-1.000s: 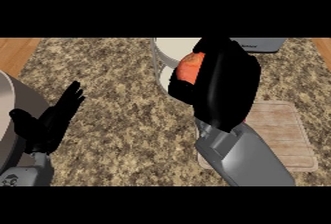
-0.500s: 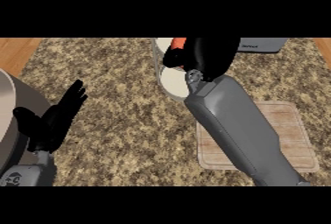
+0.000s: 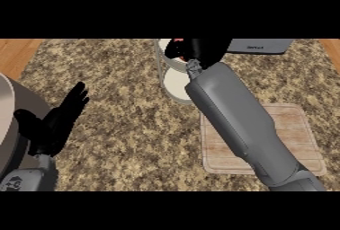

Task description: Pick the squash from the cutting board and place it in the tiered basket

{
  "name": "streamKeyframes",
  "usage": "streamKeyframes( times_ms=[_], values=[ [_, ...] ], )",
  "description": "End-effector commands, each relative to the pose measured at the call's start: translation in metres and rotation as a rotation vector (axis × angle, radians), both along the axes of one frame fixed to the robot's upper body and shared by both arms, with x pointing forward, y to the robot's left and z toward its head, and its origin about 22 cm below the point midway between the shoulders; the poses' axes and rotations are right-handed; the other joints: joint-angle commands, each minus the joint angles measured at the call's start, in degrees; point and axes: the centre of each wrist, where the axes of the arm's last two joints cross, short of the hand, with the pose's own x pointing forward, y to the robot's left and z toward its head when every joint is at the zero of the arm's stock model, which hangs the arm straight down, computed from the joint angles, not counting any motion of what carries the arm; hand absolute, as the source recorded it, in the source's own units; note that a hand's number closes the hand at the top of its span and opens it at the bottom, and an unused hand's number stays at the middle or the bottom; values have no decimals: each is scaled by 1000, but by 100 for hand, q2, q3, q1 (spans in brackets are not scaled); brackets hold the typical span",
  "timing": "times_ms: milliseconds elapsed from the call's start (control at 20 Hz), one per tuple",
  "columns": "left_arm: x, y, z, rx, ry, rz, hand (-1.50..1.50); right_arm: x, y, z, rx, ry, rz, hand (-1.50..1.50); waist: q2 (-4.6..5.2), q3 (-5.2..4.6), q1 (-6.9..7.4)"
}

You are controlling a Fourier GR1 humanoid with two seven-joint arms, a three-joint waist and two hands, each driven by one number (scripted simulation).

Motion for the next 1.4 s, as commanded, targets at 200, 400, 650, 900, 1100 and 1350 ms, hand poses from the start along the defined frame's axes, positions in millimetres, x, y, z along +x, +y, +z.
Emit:
streamKeyframes(
  times_ms=[200, 400, 650, 900, 1100, 1350],
  values=[
    [0, -2, -1, -11, -1, 14, 0, 15, -2, -19, 121, -186, -139, 150, 32, 5, -99],
    [2, -11, -4, -2, 12, -5, 0, 24, 0, -25, 129, -190, -144, -150, 49, 4, 17],
    [-9, 5, 2, -1, -3, -9, 0, 41, -5, -26, 104, -162, -155, -150, 37, 5, 65],
    [-6, -1, -14, -9, 16, 9, 0, 42, -4, -3, 231, -268, -132, -150, 23, 5, -42],
    [-4, -3, -2, -1, -5, -18, 0, 44, -11, -9, 348, -375, -154, -150, 44, 8, 46],
    [-10, 6, -6, 8, 4, 20, 0, 42, -18, 9, 530, -544, -150, -150, -2, 9, -69]
  ],
)
